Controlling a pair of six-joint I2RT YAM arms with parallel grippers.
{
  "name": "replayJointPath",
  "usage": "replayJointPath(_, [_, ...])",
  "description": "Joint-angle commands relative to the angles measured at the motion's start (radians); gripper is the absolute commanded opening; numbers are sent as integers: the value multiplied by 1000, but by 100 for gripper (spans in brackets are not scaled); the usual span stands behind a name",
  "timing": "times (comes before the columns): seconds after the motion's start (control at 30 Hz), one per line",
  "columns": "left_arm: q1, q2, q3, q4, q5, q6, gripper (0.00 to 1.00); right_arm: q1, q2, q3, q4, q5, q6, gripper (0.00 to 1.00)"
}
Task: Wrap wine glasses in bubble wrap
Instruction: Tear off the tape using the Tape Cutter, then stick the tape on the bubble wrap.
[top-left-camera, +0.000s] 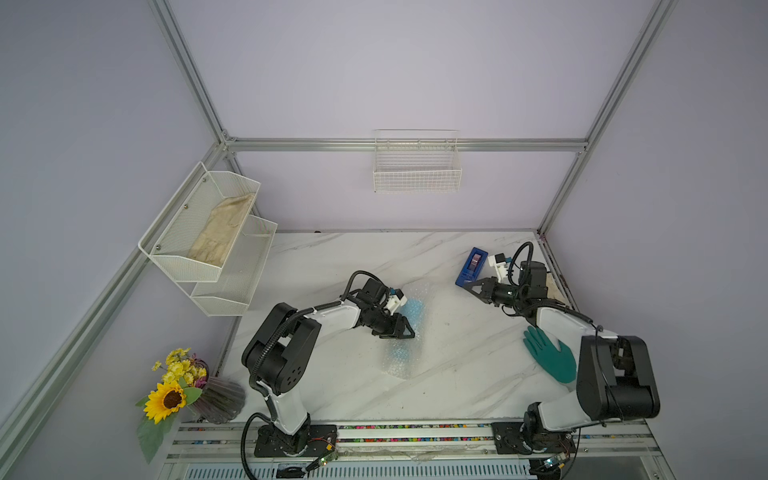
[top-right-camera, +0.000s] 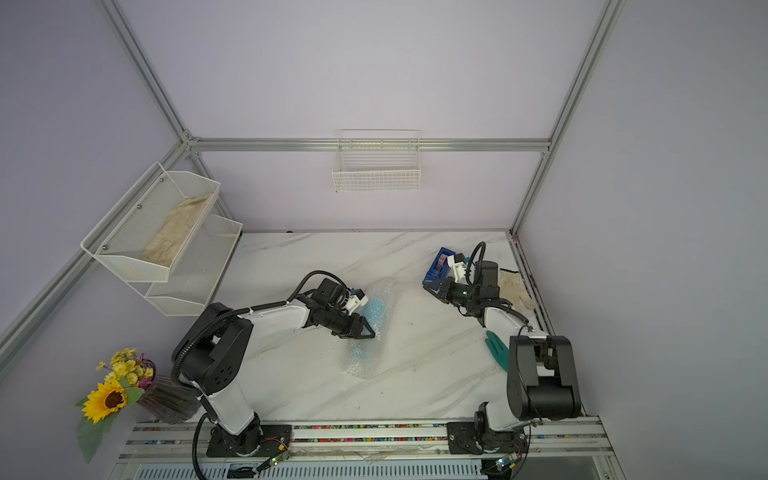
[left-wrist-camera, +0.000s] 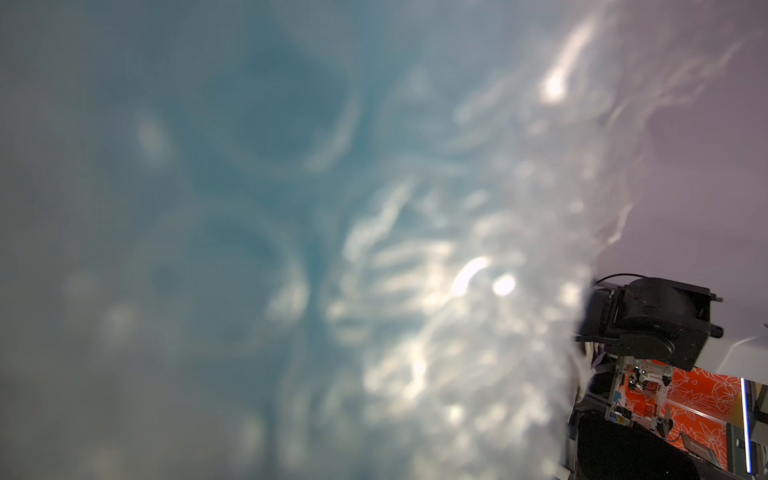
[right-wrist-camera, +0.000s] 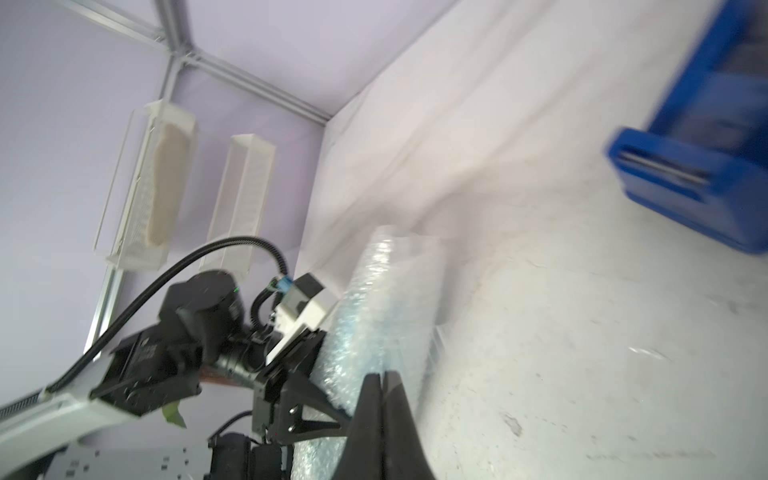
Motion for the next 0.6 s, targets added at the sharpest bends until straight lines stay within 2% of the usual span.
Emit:
replayJointPath(0.0, [1,3,68,-6,31,34,52,107,-46,-12,-58,-70,-206,0])
replayJointPath(0.2, [18,13,78,-49,59,92,52,222,-80,-6,-107,-152,-417,0])
replayJointPath(0.3, [35,3,68,-67,72,121,52,271,-22,13,-131,-230,-512,0])
replayJointPath(0.43, [54,-3,59,-72,82,137,52,357,99,92,-320,-240,-709,0])
replayJointPath(0.57, [57,-1,62,-67,91,139,52,373,214,173,-524,-211,-884,0])
